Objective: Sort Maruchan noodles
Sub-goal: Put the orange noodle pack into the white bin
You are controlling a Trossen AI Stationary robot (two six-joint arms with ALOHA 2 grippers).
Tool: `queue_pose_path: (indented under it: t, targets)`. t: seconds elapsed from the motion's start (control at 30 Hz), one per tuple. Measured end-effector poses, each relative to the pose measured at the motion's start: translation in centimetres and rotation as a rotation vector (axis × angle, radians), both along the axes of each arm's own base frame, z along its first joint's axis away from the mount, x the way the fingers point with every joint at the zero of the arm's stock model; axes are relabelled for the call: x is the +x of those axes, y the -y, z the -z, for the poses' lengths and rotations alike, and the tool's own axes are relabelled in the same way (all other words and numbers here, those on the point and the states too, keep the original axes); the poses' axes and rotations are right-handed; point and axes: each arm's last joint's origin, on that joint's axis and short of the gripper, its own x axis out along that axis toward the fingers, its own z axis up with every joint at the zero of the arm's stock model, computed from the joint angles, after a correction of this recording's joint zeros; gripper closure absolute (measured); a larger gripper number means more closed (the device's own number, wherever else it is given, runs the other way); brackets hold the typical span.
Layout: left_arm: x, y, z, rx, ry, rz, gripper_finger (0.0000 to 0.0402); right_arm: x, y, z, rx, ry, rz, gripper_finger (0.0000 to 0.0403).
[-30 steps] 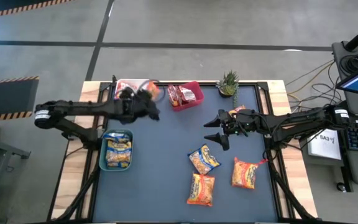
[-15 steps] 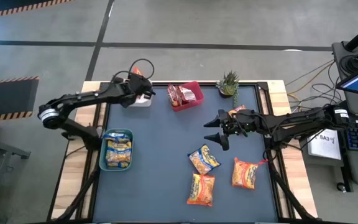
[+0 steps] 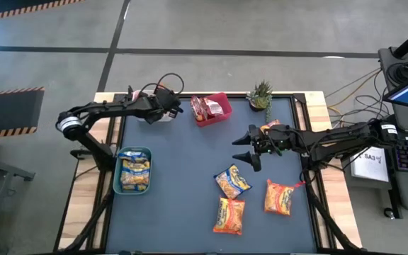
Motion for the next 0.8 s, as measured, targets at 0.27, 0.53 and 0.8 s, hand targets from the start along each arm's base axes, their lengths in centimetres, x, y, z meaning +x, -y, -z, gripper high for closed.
queue_pose_path:
  t: [0.27, 0.53, 0.8]
  targets:
    - [0.7, -0.3, 0.8, -0.023, 0.04, 0.023, 0.0291, 0.0, 0.0, 0.0, 0.0, -0.001, 0.0, 0.0103]
    - [1.1, -0.4, 1.5, -0.031, 0.016, 0.035, 0.028, 0.0, 0.0, 0.0, -0.007, -0.001, -0.002, 0.0103]
    - [1.6, 0.3, 1.5, -0.035, -0.006, 0.085, 0.0245, 0.0, 0.0, 0.1, -0.018, -0.001, -0.004, 0.0103]
